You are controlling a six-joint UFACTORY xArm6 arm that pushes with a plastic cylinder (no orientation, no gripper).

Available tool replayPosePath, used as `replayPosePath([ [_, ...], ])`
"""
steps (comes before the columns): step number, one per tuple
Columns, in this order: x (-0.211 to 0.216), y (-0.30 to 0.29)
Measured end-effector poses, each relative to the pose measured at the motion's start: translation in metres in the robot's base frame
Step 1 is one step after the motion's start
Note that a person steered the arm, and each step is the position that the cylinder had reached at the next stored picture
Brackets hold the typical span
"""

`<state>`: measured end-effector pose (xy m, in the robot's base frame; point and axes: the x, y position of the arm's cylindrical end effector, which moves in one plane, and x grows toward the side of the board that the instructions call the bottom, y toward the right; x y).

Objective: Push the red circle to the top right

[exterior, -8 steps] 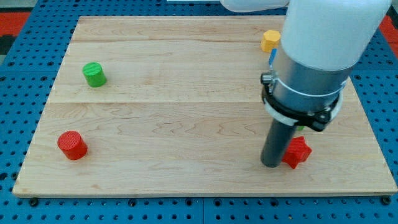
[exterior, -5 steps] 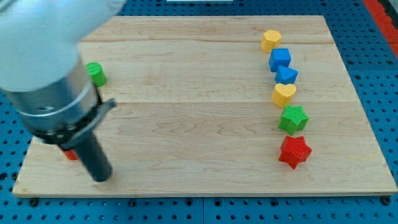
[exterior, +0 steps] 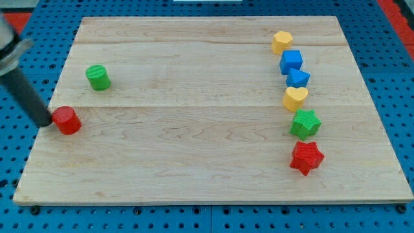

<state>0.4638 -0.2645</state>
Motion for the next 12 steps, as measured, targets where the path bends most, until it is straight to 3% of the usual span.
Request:
replayPosePath([
  [1,-0.022,0.064],
  [2,-0.013,0.014],
  [3,0.008,0.001],
  [5,0.029,0.131],
  [6,-0.013,0.169],
  [7,-0.018,0.205],
  [8,0.008,0.208],
  [9,-0.038,0.228],
  [11,-0.064,0.269],
  [12,-0.120,0.308],
])
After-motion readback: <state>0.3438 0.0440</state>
